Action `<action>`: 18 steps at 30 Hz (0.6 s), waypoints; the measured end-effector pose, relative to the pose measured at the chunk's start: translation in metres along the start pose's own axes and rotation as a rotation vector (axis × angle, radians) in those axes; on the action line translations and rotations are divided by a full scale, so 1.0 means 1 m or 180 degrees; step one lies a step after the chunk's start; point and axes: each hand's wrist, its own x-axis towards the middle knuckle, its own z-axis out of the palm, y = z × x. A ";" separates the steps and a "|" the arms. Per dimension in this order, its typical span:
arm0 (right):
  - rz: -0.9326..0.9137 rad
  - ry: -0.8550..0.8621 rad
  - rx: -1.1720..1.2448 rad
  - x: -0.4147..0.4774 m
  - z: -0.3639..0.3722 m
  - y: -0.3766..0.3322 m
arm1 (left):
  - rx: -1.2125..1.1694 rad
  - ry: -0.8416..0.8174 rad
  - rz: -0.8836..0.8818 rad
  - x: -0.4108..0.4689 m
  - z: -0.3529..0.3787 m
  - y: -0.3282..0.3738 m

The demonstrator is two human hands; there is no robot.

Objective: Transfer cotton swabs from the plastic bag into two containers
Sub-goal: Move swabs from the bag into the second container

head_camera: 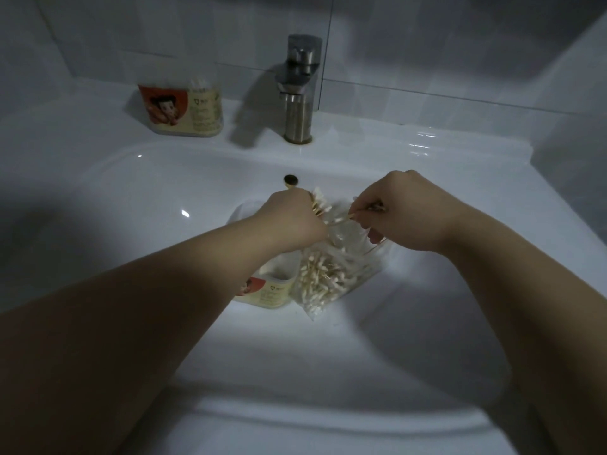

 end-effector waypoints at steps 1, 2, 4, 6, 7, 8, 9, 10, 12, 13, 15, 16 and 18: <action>0.0028 0.0022 0.0074 0.000 -0.002 0.001 | -0.0147 0.0055 -0.0022 0.001 0.000 0.001; 0.0045 0.0045 0.0128 -0.001 -0.003 0.001 | -0.0324 0.0100 -0.0040 0.002 0.000 0.001; 0.0088 0.0073 0.0172 -0.001 -0.005 0.002 | -0.0665 0.0168 -0.0042 0.003 0.000 0.003; 0.0181 0.0079 0.0206 -0.001 -0.006 0.003 | -0.0882 0.0227 0.0024 0.002 0.000 0.006; 0.0225 0.0075 0.0247 -0.001 -0.006 0.003 | -0.0963 0.0298 0.0081 0.001 0.000 0.007; 0.0271 0.0079 0.0311 -0.002 -0.006 0.004 | -0.1057 0.0393 0.0137 0.000 -0.001 0.009; 0.0313 0.0090 0.0388 -0.001 -0.007 0.005 | -0.1145 0.0498 0.0191 -0.001 -0.002 0.010; 0.0357 0.0108 0.0456 -0.001 -0.007 0.005 | -0.1175 0.0588 0.0262 -0.002 -0.003 0.010; 0.0434 0.0138 0.0571 -0.001 -0.007 0.006 | -0.1018 0.0635 0.0448 -0.005 -0.005 0.012; 0.0467 0.0149 0.0620 -0.001 -0.007 0.007 | -0.0948 0.0584 0.0537 -0.007 -0.006 0.013; 0.0519 0.0172 0.0687 -0.001 -0.006 0.007 | -0.0861 0.0416 0.0678 -0.012 -0.004 0.015; 0.0542 0.0182 0.0737 -0.001 -0.006 0.007 | -0.0783 0.0344 0.0734 -0.013 -0.003 0.015; 0.0572 0.0179 0.0855 -0.002 -0.005 0.006 | -0.0723 0.0219 0.0789 -0.013 0.002 0.015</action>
